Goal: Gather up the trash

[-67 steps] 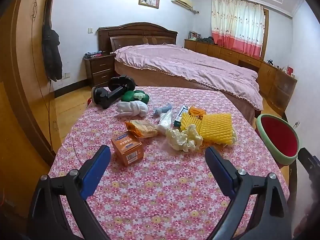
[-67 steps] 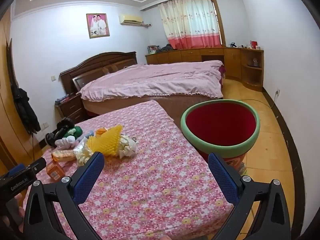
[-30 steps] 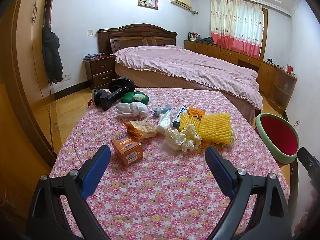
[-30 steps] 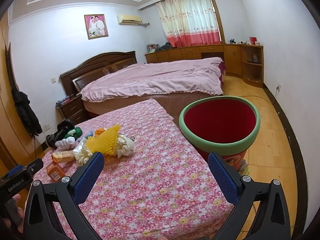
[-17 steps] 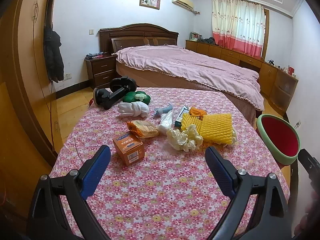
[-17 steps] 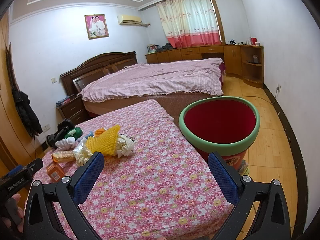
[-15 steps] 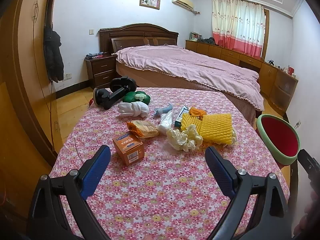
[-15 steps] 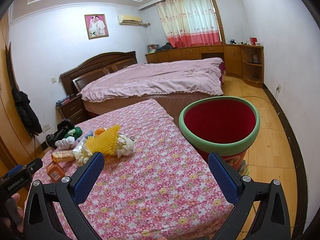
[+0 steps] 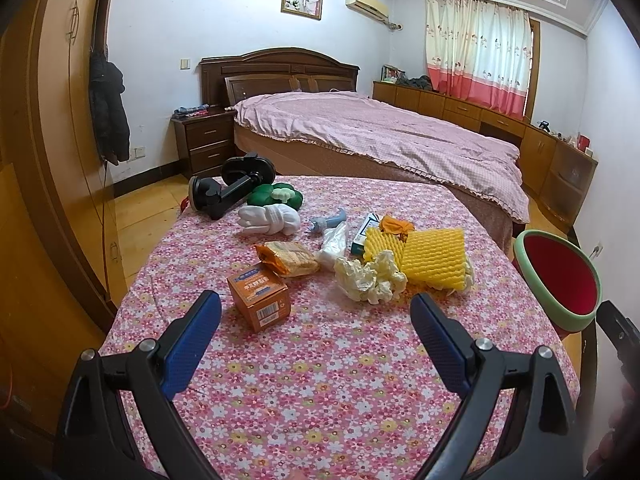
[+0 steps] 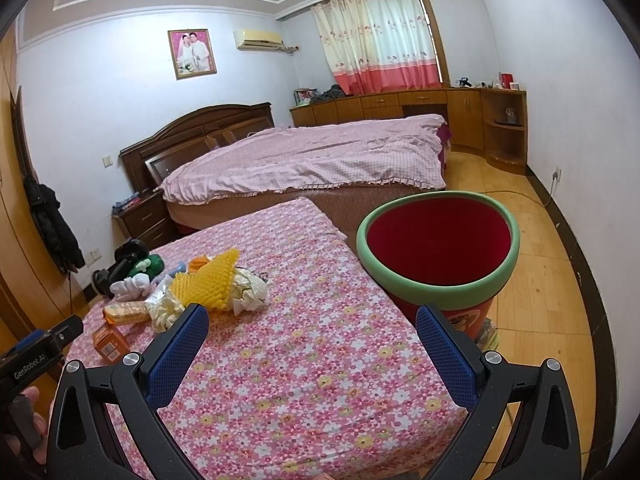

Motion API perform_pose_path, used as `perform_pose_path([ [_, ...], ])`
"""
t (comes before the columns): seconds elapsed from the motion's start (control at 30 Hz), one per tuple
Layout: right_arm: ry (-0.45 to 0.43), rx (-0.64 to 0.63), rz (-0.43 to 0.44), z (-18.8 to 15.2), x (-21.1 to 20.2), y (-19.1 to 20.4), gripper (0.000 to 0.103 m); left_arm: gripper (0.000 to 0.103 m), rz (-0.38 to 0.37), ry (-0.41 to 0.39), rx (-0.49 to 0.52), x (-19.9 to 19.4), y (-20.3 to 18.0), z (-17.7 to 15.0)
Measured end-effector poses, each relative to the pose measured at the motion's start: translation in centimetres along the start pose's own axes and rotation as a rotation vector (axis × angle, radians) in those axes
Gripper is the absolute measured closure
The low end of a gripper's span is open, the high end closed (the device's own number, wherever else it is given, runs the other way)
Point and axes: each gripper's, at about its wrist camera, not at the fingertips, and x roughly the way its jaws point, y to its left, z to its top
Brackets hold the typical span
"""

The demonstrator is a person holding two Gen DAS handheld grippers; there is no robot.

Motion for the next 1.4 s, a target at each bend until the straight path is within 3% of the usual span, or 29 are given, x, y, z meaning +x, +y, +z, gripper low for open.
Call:
perform_pose_path([
  [1.4, 0.006, 0.0, -0.003, -0.24, 0.17, 0.09, 0.0, 0.008, 0.011, 0.002, -0.002, 0.04, 0.4, -0.25],
])
